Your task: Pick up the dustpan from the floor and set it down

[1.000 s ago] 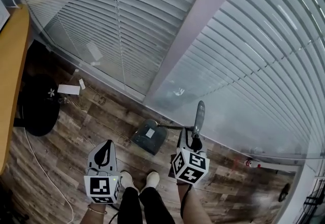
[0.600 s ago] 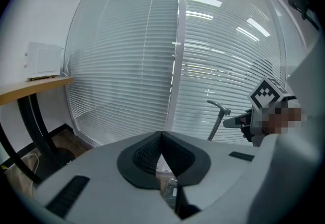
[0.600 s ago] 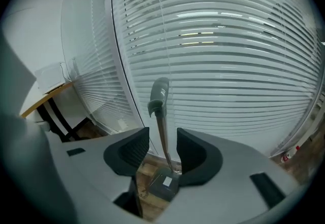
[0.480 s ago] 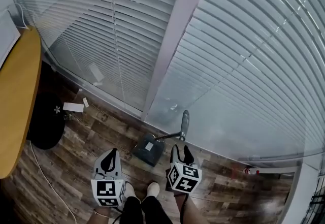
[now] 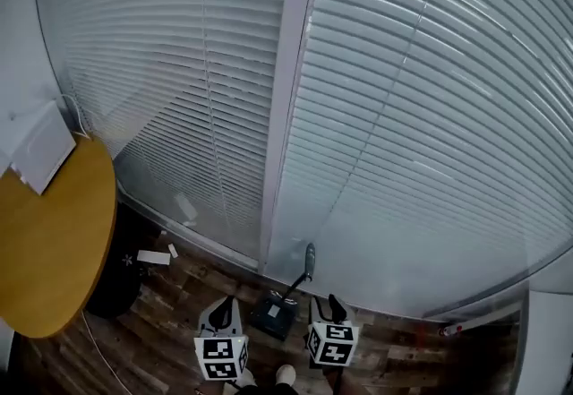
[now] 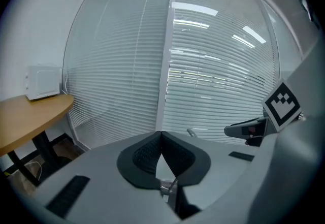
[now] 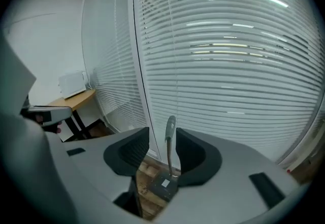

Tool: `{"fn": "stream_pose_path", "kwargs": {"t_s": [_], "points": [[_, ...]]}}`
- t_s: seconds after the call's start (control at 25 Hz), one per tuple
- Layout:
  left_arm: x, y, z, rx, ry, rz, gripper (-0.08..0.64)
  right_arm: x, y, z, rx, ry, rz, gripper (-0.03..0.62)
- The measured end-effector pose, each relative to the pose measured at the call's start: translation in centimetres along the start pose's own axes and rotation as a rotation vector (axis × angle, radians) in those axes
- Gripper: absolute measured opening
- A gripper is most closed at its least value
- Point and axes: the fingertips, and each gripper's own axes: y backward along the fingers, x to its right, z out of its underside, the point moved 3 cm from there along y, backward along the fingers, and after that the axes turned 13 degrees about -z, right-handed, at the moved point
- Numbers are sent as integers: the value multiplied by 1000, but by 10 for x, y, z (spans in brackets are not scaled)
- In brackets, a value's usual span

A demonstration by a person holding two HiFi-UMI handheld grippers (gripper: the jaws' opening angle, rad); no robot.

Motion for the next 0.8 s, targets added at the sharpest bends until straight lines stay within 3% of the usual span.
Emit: {"fn": "stream_pose_path", "kwargs": {"t_s": [0.24,0.52,0.6,0.8], "points": [[15,19,-59,99,1,25,17,10,49,-55,110,3,28,173],[30,37,-127,219,60,65,18,21,88,-117,256,9,47,164],[34,36,-139,239,49,73,17,22,95,-130,287,15,57,97],[41,31,-151,247,33,96,17,19,103,-144,326,31,61,46]]}}
